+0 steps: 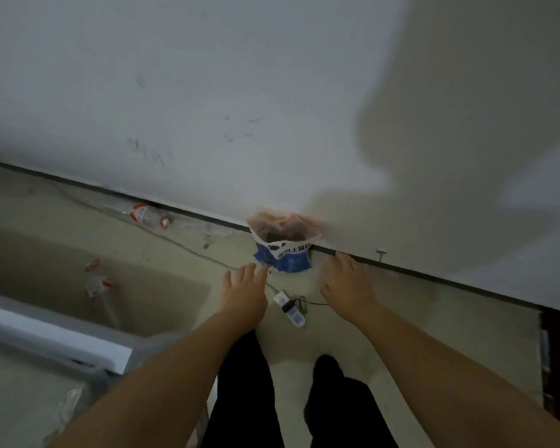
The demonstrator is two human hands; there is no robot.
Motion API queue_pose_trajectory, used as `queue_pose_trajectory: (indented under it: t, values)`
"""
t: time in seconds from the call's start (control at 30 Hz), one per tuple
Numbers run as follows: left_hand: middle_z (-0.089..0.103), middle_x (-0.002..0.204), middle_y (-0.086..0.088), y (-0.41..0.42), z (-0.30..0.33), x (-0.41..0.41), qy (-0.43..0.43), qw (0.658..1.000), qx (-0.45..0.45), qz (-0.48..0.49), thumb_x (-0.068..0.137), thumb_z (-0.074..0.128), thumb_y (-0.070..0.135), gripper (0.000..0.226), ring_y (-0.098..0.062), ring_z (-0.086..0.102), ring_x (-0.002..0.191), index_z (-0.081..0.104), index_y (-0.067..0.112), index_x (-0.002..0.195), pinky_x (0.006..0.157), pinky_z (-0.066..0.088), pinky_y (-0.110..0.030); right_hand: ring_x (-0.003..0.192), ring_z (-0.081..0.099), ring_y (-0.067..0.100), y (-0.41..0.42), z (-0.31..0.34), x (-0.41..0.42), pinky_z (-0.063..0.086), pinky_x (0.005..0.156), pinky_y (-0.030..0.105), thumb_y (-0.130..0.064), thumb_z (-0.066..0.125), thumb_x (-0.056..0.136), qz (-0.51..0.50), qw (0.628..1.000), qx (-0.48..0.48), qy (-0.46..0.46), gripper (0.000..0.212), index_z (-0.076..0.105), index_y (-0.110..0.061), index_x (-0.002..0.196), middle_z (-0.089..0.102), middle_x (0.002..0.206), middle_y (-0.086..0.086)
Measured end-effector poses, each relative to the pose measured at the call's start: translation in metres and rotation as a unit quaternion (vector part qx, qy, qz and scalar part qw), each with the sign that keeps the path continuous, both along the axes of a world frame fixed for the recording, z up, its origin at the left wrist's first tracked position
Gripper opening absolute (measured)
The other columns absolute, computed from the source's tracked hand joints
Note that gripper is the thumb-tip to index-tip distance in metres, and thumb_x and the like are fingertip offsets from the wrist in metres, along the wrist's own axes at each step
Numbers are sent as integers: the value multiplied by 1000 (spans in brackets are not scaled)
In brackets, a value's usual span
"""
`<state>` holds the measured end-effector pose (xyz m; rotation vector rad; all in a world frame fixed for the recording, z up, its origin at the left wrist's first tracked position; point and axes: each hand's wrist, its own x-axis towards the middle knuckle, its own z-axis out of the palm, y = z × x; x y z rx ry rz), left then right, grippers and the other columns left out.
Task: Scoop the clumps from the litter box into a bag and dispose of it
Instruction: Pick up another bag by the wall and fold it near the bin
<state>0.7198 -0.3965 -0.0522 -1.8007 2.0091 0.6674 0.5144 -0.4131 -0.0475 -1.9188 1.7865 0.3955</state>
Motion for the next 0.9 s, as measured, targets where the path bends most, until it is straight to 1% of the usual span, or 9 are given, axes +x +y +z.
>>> queue_pose_trajectory:
  t: [0.13, 0.27, 0.4, 0.43, 0.5, 0.53, 0.6, 0.77, 0.9]
  values:
    - [18, 154, -8, -66, -44, 30, -6, 999, 16, -36, 93, 43, 20, 62, -25, 15, 143, 13, 20, 148, 117, 15, -45, 135, 30, 26, -55, -53, 43, 35, 105, 43, -35, 52, 87, -6, 1000, 21, -14, 68, 22, -18, 146, 26, 150, 8]
    - [16, 155, -9, -129, -108, 50, -20, 996, -4, -88, 94, 47, 25, 69, -27, 14, 143, 7, 19, 150, 117, 12, -45, 144, 18, 27, -102, -119, 85, 22, 115, 45, -38, 55, 90, 57, 998, 28, 7, 73, 18, -16, 149, 17, 156, 10]
    - [2, 158, -9, -178, -199, 45, -28, 990, -15, -139, 93, 52, 35, 82, -27, 2, 146, -3, 16, 150, 118, 4, -46, 122, 55, 31, -146, -213, 98, 48, 96, 50, -49, 87, 44, 96, 994, -37, 40, 98, 57, -9, 128, 58, 131, 13]
    - [-3, 158, -10, -186, -222, 41, -35, 988, -12, -152, 92, 52, 39, 86, -27, -3, 146, -7, 14, 150, 118, 2, -48, 127, 50, 33, -156, -236, 97, 47, 97, 53, -54, 86, 41, 105, 992, -37, 52, 108, 52, -7, 133, 53, 136, 14]
    - [-14, 158, -12, -196, -263, 35, -64, 981, -1, -184, 92, 49, 47, 93, -28, -13, 145, -16, 11, 148, 116, -5, -51, 144, 7, 31, -173, -276, 91, 23, 113, 55, -61, 72, 66, 138, 988, -35, 65, 118, 7, -7, 148, 6, 156, 13]
    - [-17, 157, -12, -198, -280, 33, -81, 977, 1, -197, 91, 47, 52, 96, -28, -16, 145, -18, 10, 147, 115, -8, -54, 144, -11, 29, -178, -293, 87, 11, 118, 53, -59, 60, 79, 161, 984, -29, 76, 112, -12, -7, 146, -13, 155, 10]
    - [-16, 157, -13, -201, -307, 31, -112, 972, -4, -208, 89, 45, 59, 100, -29, -15, 145, -20, 9, 146, 112, -10, -58, 146, -9, 29, -184, -315, 80, 5, 119, 50, -51, 49, 89, 163, 980, -27, 110, 96, -12, -7, 148, -9, 159, 12]
    - [32, 145, -11, -213, -324, 26, -113, 980, -38, -161, 89, 56, 32, 76, -29, 28, 137, 12, 11, 148, 115, 10, -53, 119, 46, 26, -185, -333, 74, 29, 108, 39, -31, 55, 87, 160, 983, -16, 86, 40, 52, -21, 126, 55, 127, 4]
    - [51, 129, -6, -223, -323, 23, -83, 982, -19, -166, 90, 54, 17, 43, -24, 46, 122, 44, 16, 132, 99, 38, -35, 77, 55, 20, -169, -336, 77, 42, 64, 25, -26, 50, 93, 59, 991, 75, -98, 14, 58, -21, 83, 63, 90, 5]
